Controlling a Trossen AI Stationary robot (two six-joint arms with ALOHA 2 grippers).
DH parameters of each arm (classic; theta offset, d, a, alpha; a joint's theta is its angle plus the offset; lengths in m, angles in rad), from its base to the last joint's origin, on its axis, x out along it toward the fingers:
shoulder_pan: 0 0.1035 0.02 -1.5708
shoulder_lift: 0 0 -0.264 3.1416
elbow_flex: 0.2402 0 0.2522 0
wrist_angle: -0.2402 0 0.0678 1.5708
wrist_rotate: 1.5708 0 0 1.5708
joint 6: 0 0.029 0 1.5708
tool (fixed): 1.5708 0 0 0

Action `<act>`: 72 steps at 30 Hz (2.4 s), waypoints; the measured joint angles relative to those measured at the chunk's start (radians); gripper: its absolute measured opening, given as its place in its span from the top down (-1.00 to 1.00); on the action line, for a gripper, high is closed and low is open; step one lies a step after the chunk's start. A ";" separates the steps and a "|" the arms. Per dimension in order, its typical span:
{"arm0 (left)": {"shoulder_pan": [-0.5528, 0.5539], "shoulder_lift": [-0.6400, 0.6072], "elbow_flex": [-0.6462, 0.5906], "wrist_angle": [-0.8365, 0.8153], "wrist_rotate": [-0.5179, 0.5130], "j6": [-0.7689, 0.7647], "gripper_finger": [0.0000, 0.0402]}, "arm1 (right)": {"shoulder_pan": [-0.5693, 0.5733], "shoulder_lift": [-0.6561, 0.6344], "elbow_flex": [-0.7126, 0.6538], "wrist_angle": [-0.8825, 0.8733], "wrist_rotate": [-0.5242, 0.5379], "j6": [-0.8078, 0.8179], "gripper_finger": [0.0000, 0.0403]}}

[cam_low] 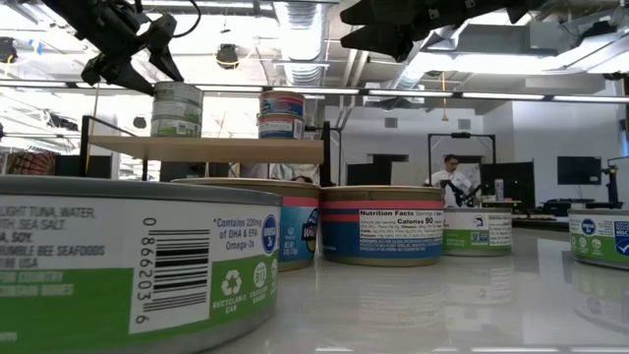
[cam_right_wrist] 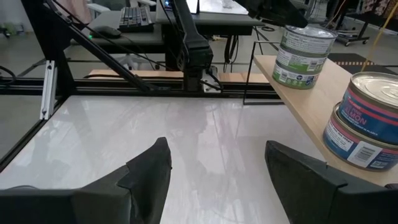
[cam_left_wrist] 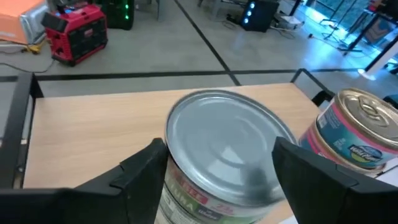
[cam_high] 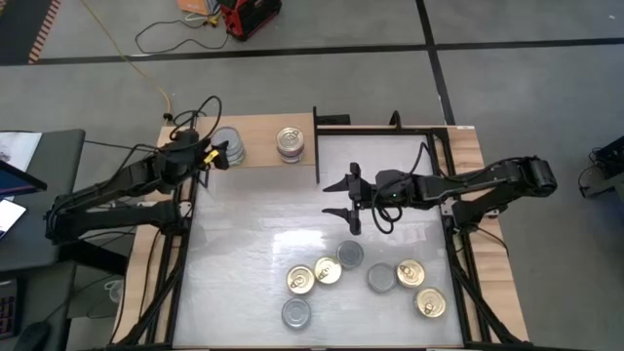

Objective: Stack canned seafood by type on shelf
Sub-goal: Stack the green-white tuna can on top of the other green-white tuna cans on the shelf

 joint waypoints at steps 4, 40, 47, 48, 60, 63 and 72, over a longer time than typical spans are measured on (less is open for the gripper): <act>0.000 0.000 0.000 -0.006 -0.016 0.036 -0.40 | 0.000 0.000 0.000 0.005 -0.001 0.000 -0.42; -0.857 0.525 0.079 0.172 0.213 0.454 -0.39 | 0.253 0.242 0.151 -0.427 0.136 0.361 -0.42; -0.899 0.692 0.077 0.299 0.234 0.398 -0.39 | 0.204 0.219 0.144 -0.786 0.029 0.503 -0.42; -0.898 0.710 0.077 0.332 0.242 0.399 -0.39 | 0.192 0.212 0.134 -0.800 0.001 0.502 -0.42; -0.898 0.838 0.015 0.668 0.274 0.559 -0.39 | 0.085 0.251 0.118 -0.796 -0.203 0.473 -0.31; -0.898 0.813 -0.020 0.725 0.303 0.582 -0.39 | 0.067 0.276 0.118 -0.791 -0.231 0.461 -0.19; -0.916 0.713 -0.127 0.811 0.240 0.547 -0.39 | 0.042 0.358 0.118 -0.753 -0.291 0.441 0.18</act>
